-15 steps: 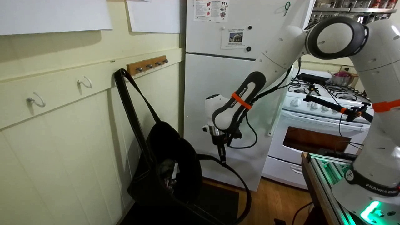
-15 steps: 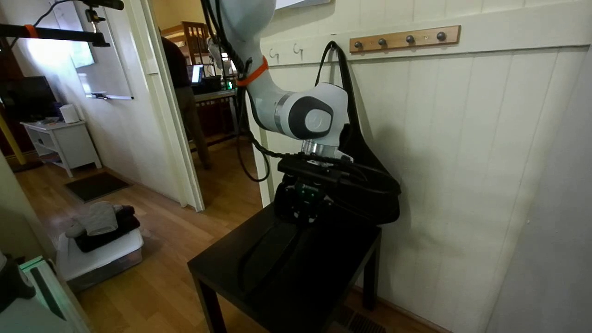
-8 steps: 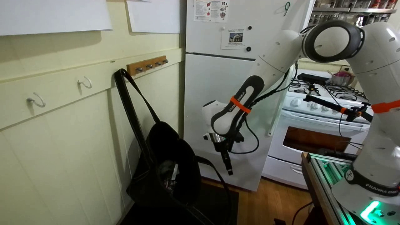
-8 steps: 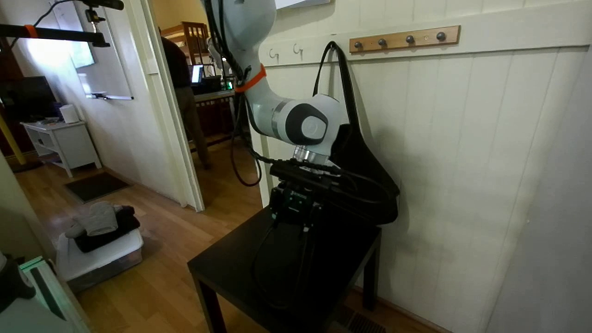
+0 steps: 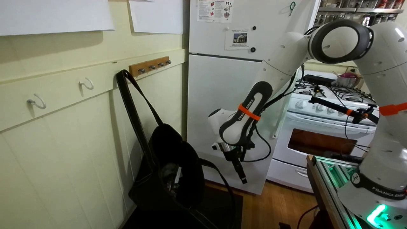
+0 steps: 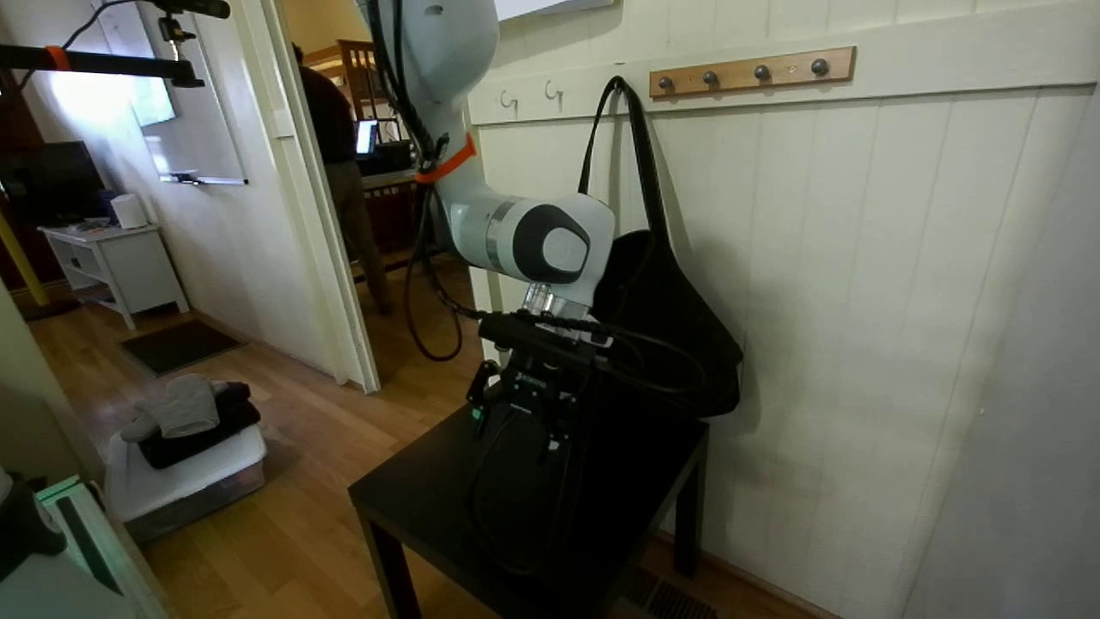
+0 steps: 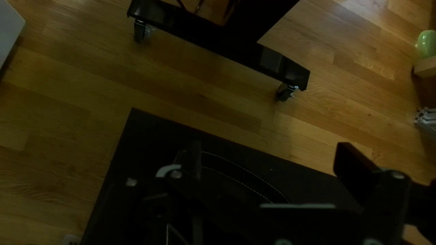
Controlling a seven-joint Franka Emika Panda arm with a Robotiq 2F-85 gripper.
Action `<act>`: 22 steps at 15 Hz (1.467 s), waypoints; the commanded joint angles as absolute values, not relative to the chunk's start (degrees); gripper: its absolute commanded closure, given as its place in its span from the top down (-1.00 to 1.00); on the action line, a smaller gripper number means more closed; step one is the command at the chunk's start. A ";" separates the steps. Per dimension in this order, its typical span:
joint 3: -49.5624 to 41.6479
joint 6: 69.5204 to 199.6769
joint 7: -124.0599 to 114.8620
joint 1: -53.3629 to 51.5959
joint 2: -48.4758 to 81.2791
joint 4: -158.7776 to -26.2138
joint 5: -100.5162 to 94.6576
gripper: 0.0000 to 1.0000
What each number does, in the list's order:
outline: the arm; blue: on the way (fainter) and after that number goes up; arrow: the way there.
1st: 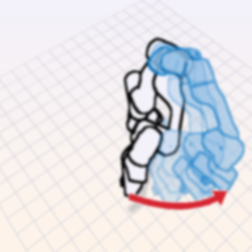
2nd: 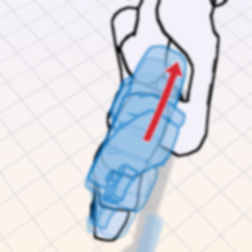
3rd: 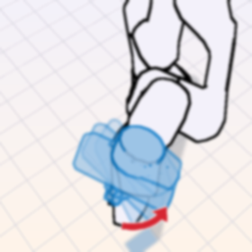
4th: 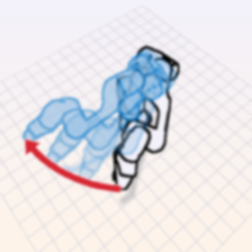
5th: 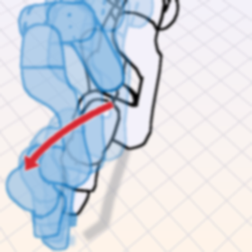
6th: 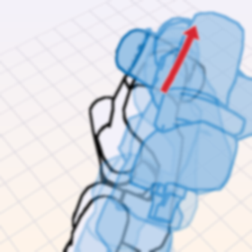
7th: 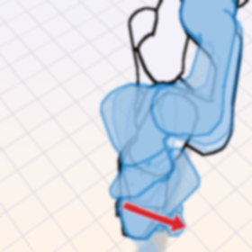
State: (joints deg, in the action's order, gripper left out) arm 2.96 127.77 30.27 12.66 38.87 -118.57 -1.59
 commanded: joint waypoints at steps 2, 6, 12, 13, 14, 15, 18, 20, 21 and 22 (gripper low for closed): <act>2.96 127.66 30.25 12.68 38.88 -118.23 -1.59 1.00; 3.05 130.89 26.48 11.61 39.99 -120.24 -0.56 1.00; 2.96 144.47 21.05 10.48 41.10 -126.45 0.17 1.00; 2.52 147.38 19.65 9.87 41.56 -127.42 -0.35 1.00; 2.16 149.99 18.41 9.50 42.23 -128.08 -0.51 1.00; 2.19 153.06 17.93 9.55 43.03 -128.55 -0.52 1.00; 3.41 160.27 17.28 10.81 47.19 -127.42 0.21 1.00; 4.86 164.85 16.87 12.35 49.57 -126.68 0.89 1.00; 5.22 166.78 16.13 12.69 50.38 -126.67 0.95 1.00; 6.00 168.63 15.57 13.58 51.22 -126.73 1.19 1.00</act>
